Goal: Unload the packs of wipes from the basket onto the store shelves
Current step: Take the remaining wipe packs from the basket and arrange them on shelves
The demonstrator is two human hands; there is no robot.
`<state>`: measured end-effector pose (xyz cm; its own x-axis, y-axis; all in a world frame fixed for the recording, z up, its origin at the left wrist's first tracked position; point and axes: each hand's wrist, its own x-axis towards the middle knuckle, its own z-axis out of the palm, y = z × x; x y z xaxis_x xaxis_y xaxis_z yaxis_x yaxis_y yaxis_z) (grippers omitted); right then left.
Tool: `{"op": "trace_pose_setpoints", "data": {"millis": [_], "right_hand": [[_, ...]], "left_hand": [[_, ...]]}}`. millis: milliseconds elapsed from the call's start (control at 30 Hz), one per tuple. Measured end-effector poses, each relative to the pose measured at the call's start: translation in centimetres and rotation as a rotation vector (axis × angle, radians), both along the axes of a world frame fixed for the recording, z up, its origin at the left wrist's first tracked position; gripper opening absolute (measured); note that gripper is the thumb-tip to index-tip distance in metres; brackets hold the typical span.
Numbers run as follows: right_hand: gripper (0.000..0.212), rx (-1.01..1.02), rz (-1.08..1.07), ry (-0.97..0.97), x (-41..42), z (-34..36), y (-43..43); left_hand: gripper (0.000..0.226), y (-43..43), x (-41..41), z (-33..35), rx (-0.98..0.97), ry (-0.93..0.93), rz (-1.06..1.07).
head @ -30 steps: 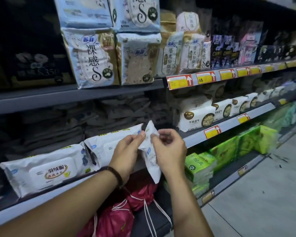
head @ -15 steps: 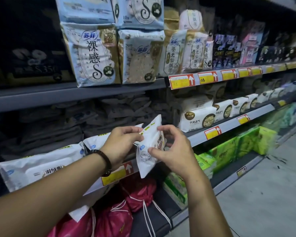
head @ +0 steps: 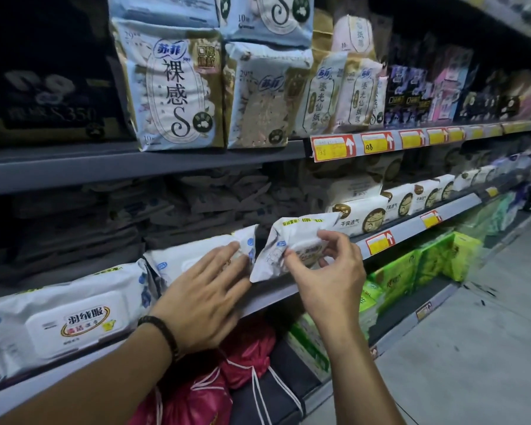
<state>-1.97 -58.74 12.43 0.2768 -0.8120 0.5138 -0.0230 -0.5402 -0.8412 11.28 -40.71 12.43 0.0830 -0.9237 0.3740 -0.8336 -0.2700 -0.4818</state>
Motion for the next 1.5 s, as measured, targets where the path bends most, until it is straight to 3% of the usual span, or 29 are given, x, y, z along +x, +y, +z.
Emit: {"op": "trace_pose_setpoints", "data": {"millis": [100,267,467,633,767,967,1133,1233,1400,1500], "right_hand": [[0.061,-0.024,-0.044,0.039,1.0,0.7,-0.2],[0.062,-0.025,-0.048,0.256,5.6,2.6,-1.8],[0.068,-0.048,-0.029,0.446,9.7,2.8,-3.4],[0.044,0.013,0.064,0.526,10.9,3.2,-3.7],[0.043,0.014,0.074,0.434,9.1,2.8,-1.9],[0.012,0.045,0.058,0.123,1.3,0.6,7.1],[0.02,0.075,0.146,0.182,-4.2,-0.5,14.8],[0.019,0.076,0.256,0.352,-6.2,-2.8,19.2],[0.006,0.002,0.7,0.884,-6.7,-7.5,28.0],[0.016,-0.05,0.838,1.135,-6.8,-12.0,33.2]], "left_hand": [[0.05,0.0,-0.2,-0.2,-0.009,0.014,0.004],[0.079,0.4,-0.2,0.0,0.033,0.059,0.012],[0.077,0.1,-0.2,-0.2,0.088,0.056,0.018],[0.077,0.1,-0.1,-0.2,0.118,0.037,0.044],[0.081,0.2,-0.2,-0.1,0.145,0.081,0.078],[0.09,0.7,-1.2,0.9,0.236,0.065,0.184],[0.056,4.1,-6.6,0.2,0.012,0.263,0.218],[0.039,11.3,-10.3,-1.7,-0.028,0.487,0.212],[0.037,27.9,-13.1,-8.2,0.133,0.843,0.526],[0.035,37.3,-14.5,-13.0,0.226,1.02,0.764]]}}
